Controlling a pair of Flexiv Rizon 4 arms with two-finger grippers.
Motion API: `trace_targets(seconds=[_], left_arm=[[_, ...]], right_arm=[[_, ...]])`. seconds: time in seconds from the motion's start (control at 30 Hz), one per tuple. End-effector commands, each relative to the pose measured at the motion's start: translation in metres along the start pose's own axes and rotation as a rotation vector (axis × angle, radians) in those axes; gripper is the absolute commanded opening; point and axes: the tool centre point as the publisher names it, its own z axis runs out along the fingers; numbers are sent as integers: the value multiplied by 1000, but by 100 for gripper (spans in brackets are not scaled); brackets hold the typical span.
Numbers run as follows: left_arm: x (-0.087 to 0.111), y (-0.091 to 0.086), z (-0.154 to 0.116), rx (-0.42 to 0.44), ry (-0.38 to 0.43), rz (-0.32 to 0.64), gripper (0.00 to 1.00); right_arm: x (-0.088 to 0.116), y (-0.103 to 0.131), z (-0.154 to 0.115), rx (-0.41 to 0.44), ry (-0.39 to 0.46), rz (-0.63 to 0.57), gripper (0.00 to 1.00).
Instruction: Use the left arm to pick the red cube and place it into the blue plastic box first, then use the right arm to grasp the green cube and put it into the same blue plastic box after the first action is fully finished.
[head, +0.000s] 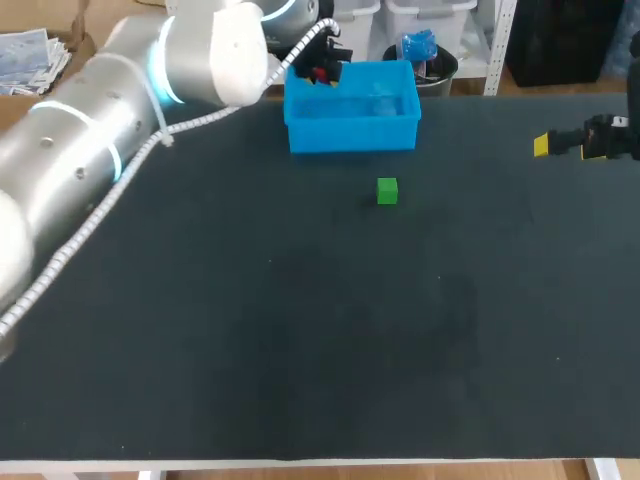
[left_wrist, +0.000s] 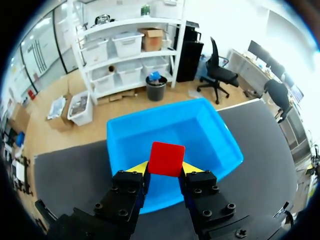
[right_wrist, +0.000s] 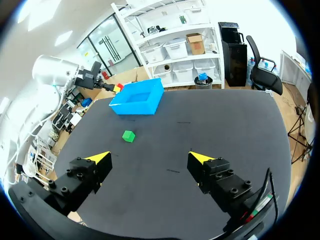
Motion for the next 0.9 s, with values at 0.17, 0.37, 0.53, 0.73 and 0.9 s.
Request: trace_targets(seconds=[0.17,0.37,0.53,0.73,0.9], left_arm=[[-13,-6,42,4,123,5,0],[-2,-8,54,6,160,-2,0],[0,-7,56,12,193,-21,12],[-3,-6,52,7,193,-22,100],[-9,-8,41,0,176,-12,100]], right_arm=[[0,0,1,3,1,0,100],[0,0,1,3,1,0,100],[0,0,1,3,1,0,100],[0,0,1,3,1,0,100],[0,0,1,3,1,0,100]])
